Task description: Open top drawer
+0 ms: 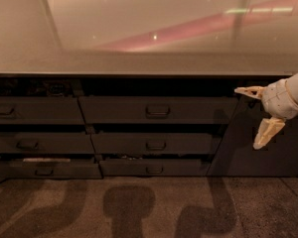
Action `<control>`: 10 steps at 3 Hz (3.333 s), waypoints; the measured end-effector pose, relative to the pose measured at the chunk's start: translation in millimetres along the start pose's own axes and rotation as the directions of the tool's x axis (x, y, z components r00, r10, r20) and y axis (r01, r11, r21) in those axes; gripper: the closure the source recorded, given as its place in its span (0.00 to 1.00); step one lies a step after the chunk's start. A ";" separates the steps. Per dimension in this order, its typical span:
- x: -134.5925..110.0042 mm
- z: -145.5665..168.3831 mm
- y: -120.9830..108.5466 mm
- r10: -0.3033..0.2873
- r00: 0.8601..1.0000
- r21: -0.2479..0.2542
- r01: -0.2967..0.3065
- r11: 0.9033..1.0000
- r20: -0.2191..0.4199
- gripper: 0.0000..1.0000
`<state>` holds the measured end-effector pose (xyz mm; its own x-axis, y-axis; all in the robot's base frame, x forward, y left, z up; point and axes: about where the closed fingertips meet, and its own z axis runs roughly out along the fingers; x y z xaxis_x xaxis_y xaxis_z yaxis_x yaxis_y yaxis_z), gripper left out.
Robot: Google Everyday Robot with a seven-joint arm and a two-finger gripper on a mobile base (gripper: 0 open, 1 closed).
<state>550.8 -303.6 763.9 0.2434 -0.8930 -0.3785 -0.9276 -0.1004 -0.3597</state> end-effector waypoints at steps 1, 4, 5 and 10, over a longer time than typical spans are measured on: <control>-0.6 1.3 -0.5 0.000 1.000 -0.005 0.000 1.000 -0.004 0.00; 67.1 58.4 -40.2 0.138 0.985 -0.127 -0.151 0.980 -0.104 0.00; 63.3 64.5 -39.5 0.114 0.980 -0.102 -0.132 0.986 -0.161 0.00; 90.1 92.0 -52.4 0.075 0.949 -0.070 -0.101 0.992 -0.306 0.00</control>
Offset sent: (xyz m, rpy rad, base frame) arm 0.0936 -0.0487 -0.0681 -0.1193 0.2338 -0.1772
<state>647.4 -338.4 670.2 0.0747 -0.9893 -0.1257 -0.9651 -0.0400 -0.2586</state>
